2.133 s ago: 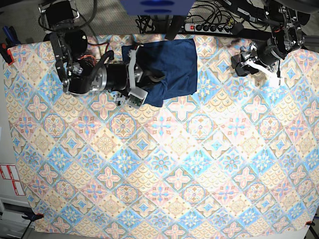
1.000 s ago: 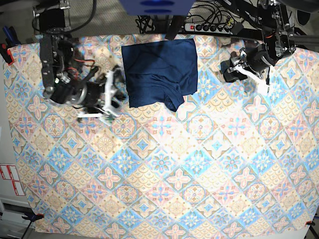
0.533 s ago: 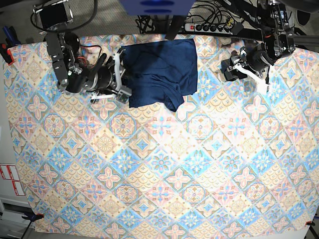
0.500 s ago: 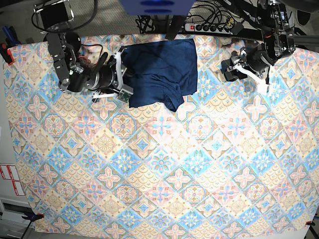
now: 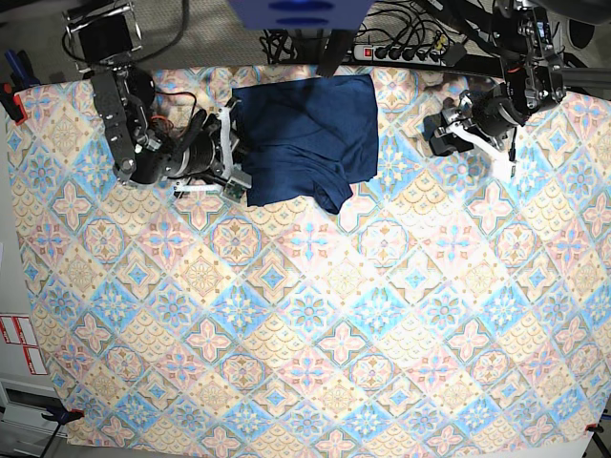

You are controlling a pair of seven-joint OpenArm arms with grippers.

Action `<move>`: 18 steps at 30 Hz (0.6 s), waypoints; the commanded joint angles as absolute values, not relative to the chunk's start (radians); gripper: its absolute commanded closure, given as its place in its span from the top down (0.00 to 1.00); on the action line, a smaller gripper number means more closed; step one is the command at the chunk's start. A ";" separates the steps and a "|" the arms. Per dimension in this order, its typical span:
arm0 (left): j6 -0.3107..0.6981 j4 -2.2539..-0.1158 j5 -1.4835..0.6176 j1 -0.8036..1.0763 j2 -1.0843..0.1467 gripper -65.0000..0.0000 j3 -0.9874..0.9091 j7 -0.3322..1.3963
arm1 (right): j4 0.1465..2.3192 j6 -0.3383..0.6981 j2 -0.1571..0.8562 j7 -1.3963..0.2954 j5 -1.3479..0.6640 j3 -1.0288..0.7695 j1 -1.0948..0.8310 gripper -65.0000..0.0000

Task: Fold the T-shirt properly
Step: 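Release the shirt and pull the right gripper back from the bundle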

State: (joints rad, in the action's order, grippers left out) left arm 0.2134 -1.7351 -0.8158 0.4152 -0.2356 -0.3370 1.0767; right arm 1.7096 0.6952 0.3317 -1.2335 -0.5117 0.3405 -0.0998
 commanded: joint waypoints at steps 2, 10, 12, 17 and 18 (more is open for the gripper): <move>0.219 -1.753 -0.829 0.415 -0.245 0.39 -0.340 1.069 | 1.738 0.698 0.321 -1.218 -0.579 0.337 -0.087 0.04; 0.219 -1.751 -0.829 0.412 -0.245 0.39 -0.340 1.067 | 1.891 0.698 0.325 -1.224 -0.713 0.360 -0.088 0.04; 0.219 -1.751 -0.828 0.398 -0.245 0.39 -0.340 1.067 | 1.929 0.698 0.329 -1.225 -0.746 0.430 -0.076 0.04; 0.219 -1.751 -0.828 0.363 -0.243 0.39 -0.337 1.069 | 1.959 0.698 0.384 -1.224 -0.753 0.490 -0.051 0.04; 0.220 -1.758 -0.828 0.354 -0.246 0.39 -0.323 1.072 | 1.960 0.698 0.384 -1.219 -0.753 0.490 -0.053 0.05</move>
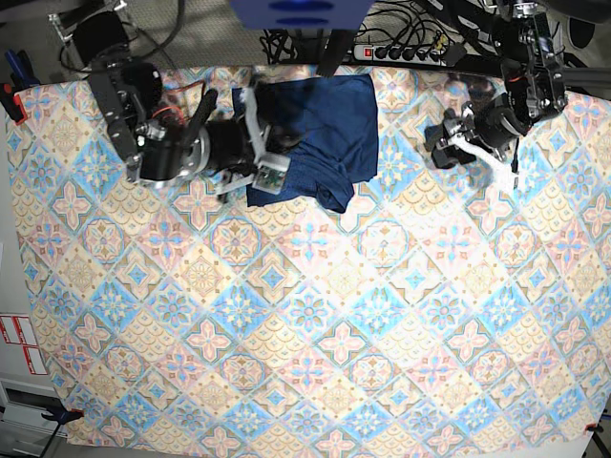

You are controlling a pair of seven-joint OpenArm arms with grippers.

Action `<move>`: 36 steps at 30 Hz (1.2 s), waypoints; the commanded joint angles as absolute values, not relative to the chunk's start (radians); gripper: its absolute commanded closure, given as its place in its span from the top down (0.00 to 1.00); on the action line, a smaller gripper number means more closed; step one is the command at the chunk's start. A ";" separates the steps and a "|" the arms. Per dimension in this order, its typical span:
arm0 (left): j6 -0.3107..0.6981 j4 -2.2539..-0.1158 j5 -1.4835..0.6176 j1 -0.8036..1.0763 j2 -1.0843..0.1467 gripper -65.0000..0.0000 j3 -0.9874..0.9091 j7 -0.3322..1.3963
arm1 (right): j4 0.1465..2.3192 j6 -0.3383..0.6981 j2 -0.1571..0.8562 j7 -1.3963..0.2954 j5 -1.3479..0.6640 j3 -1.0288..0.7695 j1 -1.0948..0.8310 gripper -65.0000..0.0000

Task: Fold the T-shirt properly
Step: 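Release the shirt and pull the right gripper back from the bundle, then reach the left gripper to the folded navy shirt and grasp its edge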

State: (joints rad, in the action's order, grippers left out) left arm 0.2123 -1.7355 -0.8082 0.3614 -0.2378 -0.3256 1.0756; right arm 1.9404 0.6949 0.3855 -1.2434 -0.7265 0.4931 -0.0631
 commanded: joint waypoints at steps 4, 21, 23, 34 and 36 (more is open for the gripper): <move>0.222 -1.862 -0.831 0.305 -0.282 0.40 -0.171 1.078 | 1.954 0.698 0.387 -1.199 -0.746 0.432 -0.053 0.13; 0.211 -1.724 -0.610 -0.038 -0.213 0.40 0.538 1.087 | 1.922 0.698 0.387 -1.181 -0.545 -0.231 -0.229 0.19; 0.211 -1.701 -0.556 -0.059 -0.185 0.40 0.596 1.098 | 1.922 0.698 0.387 -1.181 -0.545 -0.232 -0.229 0.19; 0.211 -1.618 -0.246 -0.082 -0.131 0.40 0.840 1.089 | 1.922 0.698 0.383 -1.181 -0.547 -0.229 -0.231 0.19; 0.211 -1.603 -0.185 -0.082 -0.116 0.39 0.872 1.076 | 1.922 0.698 0.383 -1.181 -0.547 -0.229 -0.231 0.19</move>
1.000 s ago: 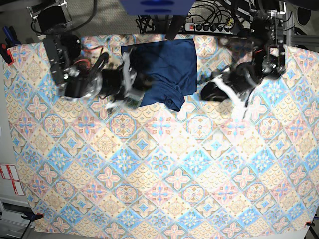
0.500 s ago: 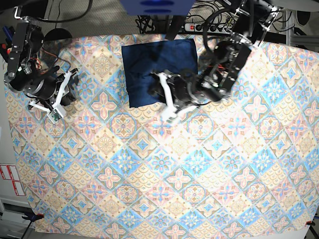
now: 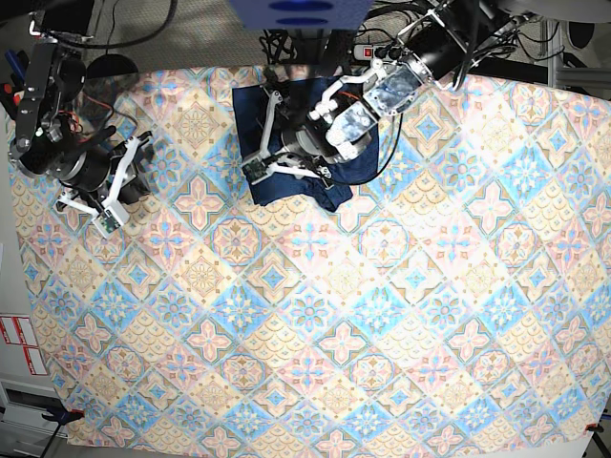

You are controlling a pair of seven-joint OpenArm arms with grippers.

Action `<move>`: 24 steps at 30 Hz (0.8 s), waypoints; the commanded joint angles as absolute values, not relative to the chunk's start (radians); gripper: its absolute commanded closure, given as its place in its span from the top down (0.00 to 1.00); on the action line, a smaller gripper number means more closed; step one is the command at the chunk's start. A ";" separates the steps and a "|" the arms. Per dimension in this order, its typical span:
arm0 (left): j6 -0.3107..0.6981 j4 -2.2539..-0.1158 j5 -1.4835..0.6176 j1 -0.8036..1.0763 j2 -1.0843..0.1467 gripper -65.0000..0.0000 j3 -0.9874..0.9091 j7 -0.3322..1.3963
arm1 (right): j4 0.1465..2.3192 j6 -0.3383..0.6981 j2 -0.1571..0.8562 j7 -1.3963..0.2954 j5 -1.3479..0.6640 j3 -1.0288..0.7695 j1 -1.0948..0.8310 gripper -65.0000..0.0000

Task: Fold the T-shirt properly
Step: 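Reach the left gripper to the folded navy shirt and grasp its edge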

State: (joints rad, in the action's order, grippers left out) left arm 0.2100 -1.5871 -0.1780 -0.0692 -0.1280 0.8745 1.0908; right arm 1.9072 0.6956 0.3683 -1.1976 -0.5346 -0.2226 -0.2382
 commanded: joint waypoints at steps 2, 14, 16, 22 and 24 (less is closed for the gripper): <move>0.211 -1.603 -0.137 -0.082 -0.116 0.37 0.898 1.069 | 1.922 0.698 0.383 -1.181 -0.547 -0.229 -0.231 0.19; 0.211 -1.782 -0.094 0.005 -0.205 0.04 0.851 0.992 | 1.856 0.698 0.383 -1.181 -0.547 -0.228 -0.229 0.19; 0.211 -1.825 -0.094 0.024 -0.220 0.04 0.831 0.987 | 1.847 0.698 0.383 -1.179 -0.545 -0.228 -0.229 0.19; 0.211 -1.911 -0.094 0.076 -0.292 0.04 0.826 0.986 | 1.847 0.698 0.383 -1.179 -0.545 -0.228 -0.225 0.19; 0.211 -1.952 -0.094 0.101 -0.317 0.04 0.823 0.986 | 1.847 0.698 0.383 -1.179 -0.545 -0.228 -0.223 0.19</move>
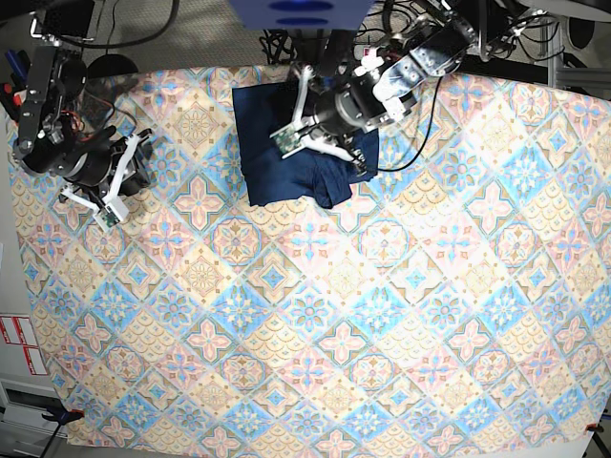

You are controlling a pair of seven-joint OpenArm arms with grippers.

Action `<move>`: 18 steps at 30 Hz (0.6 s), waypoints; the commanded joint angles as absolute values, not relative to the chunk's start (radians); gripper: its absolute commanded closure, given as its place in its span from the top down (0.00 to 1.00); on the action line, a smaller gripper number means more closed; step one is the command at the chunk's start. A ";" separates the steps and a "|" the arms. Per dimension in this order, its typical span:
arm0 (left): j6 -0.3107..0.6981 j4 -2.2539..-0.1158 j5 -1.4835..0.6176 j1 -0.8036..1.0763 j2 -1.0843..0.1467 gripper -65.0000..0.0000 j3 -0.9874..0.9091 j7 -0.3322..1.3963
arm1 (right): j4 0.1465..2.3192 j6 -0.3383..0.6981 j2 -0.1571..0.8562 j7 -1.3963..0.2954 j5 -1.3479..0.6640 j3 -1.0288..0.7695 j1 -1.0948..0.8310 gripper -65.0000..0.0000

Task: Fold the T-shirt properly
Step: 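Reach the left gripper to the folded navy shirt and grasp its edge, then tuck and press the shirt edge with the left gripper to square the bundle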

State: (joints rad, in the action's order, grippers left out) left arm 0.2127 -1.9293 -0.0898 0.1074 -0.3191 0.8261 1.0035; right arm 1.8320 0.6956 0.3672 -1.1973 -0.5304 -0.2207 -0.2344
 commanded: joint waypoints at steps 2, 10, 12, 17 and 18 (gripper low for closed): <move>0.211 -1.986 -0.094 0.120 -0.341 0.04 0.822 0.986 | 1.847 0.698 0.383 -1.179 -0.545 -0.228 -0.223 0.19; 0.211 -2.080 -0.096 0.216 -0.407 0.04 0.751 0.986 | 1.845 0.698 0.383 -1.179 -0.544 -0.228 -0.222 0.19; 0.211 -2.095 -0.096 0.231 -0.426 0.04 0.750 0.986 | 1.845 0.698 0.383 -1.179 -0.544 -0.228 -0.222 0.19; 0.211 -2.100 -0.096 0.268 -0.456 0.01 0.750 0.984 | 1.844 0.698 0.383 -1.178 -0.541 -0.228 -0.222 0.19; 0.211 -2.100 -0.096 0.269 -0.463 0.01 0.750 0.984 | 1.844 0.698 0.383 -1.178 -0.541 -0.228 -0.222 0.19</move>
